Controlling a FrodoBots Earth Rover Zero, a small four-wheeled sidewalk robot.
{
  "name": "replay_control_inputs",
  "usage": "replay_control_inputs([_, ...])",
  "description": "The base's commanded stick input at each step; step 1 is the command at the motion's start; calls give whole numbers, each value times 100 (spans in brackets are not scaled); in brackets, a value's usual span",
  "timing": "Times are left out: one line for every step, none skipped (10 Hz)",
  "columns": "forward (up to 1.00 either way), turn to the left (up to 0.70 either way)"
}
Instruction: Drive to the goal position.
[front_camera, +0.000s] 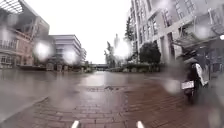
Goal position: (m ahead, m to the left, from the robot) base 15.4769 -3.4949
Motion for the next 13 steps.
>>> replay_control_inputs([70,-9])
replay_control_inputs([70,-14])
replay_control_inputs([70,-14])
replay_control_inputs([70,-14])
replay_control_inputs([70,-14])
replay_control_inputs([70,-14])
replay_control_inputs([70,-14])
replay_control_inputs([70,-14])
replay_control_inputs([70,-14])
replay_control_inputs([70,-14])
replay_control_inputs([70,-14])
replay_control_inputs([70,-14])
replay_control_inputs([70,-14])
